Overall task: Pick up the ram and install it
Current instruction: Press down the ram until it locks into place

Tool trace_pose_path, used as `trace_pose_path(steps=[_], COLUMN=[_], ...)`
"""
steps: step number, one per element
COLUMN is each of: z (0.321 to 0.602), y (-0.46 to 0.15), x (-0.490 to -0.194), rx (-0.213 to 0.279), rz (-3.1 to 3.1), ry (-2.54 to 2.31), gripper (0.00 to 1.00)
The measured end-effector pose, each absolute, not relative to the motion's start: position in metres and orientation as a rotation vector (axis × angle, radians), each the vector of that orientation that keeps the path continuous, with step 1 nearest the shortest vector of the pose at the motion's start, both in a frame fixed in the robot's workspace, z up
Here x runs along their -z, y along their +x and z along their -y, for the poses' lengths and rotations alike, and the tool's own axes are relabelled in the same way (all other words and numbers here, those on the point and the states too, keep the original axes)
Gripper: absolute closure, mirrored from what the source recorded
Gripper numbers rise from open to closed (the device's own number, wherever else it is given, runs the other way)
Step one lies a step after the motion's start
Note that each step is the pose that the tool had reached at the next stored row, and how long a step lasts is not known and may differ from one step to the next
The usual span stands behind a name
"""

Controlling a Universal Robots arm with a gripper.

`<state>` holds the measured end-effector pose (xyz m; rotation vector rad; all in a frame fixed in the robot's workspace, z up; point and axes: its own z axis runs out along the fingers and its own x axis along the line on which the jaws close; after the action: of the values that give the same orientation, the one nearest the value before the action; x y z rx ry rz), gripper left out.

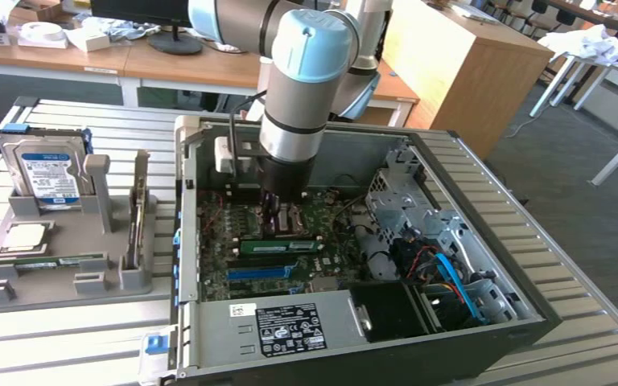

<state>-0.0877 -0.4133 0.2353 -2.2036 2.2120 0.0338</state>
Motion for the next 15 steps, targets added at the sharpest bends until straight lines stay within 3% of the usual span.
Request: trace_pose_path(steps=[15], z=[0.4133], y=[-0.0876], x=[-0.2299], rx=[-0.034], rz=[-2.212], ry=[-2.204], gripper=[0.9])
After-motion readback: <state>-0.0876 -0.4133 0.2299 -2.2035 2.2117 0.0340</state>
